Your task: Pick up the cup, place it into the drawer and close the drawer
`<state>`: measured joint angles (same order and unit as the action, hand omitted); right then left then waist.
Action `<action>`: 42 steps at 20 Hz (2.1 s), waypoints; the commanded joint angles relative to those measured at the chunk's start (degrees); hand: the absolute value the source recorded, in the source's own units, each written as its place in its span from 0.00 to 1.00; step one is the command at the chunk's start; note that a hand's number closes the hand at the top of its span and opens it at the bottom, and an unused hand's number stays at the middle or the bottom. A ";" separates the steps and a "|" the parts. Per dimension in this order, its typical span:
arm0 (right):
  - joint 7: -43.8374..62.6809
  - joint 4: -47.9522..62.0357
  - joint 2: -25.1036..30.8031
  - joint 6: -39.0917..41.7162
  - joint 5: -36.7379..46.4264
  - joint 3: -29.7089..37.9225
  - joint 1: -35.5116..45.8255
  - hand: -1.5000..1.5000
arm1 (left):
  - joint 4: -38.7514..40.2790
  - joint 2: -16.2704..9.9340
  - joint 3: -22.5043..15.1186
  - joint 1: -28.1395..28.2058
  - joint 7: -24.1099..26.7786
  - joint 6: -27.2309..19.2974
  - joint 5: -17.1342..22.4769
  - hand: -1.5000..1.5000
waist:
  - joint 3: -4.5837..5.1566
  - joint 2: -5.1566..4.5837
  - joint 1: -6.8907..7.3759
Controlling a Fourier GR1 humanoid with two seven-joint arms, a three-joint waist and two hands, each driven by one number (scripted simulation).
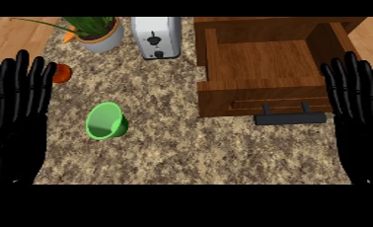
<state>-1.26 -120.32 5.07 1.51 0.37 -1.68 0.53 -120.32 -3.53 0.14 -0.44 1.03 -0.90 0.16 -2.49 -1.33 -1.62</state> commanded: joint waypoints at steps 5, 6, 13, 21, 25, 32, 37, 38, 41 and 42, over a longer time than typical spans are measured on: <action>0.95 -0.81 -0.50 0.22 -0.72 -0.46 -1.08 0.00 | 5.00 3.44 -0.73 -4.05 -1.87 -17.30 -16.79 0.00 | 2.42 1.26 1.09; 3.28 1.16 0.51 0.39 -1.81 1.14 2.05 0.00 | 5.33 3.46 -0.80 -4.19 -2.31 -21.32 -19.13 0.00 | 2.41 1.13 1.51; 10.16 -1.45 0.04 1.93 -7.05 0.61 3.38 0.00 | 11.12 3.51 -11.40 -7.38 -4.92 -37.60 -11.69 0.00 | 2.48 1.35 1.42; 5.34 3.55 -1.17 2.56 -5.62 1.23 3.68 0.00 | 16.67 3.53 -10.75 -9.40 0.04 -39.37 -8.27 0.00 | 2.49 1.34 1.54; 6.09 0.89 -1.17 3.56 -5.80 0.68 0.19 0.00 | 19.94 3.53 -9.89 -12.06 -1.27 -40.76 -7.76 0.00 | 2.49 1.35 1.39; 9.91 1.91 -0.81 1.91 -7.10 2.98 6.67 0.00 | 15.25 3.52 -12.33 -4.13 0.39 -42.07 -8.17 0.00 | 2.49 1.38 1.72; 8.40 3.08 -1.40 2.37 -6.11 2.09 5.36 0.00 | 17.44 3.52 -12.93 -2.16 2.29 -43.28 -6.01 0.00 | 2.49 1.37 1.73; 4.94 6.60 -3.57 1.13 -2.64 -0.87 6.09 0.00 | 18.64 3.53 -12.81 -5.13 -1.17 -44.51 -7.25 0.00 | 2.49 1.35 1.74; 11.12 0.64 0.45 3.16 -7.77 4.19 6.11 0.00 | 18.75 3.51 -10.25 -2.24 -0.51 -42.90 -5.98 0.00 | 2.49 1.38 1.66; 12.90 2.63 -1.52 0.56 -5.87 1.88 9.74 0.00 | 23.25 3.51 -6.96 -4.18 4.58 -40.16 -1.12 0.00 | 2.51 1.32 1.68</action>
<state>8.14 -117.79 3.96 3.76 -5.75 0.51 6.65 -99.94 -0.23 -9.46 -5.68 2.02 -43.04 -4.67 0.00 0.02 0.01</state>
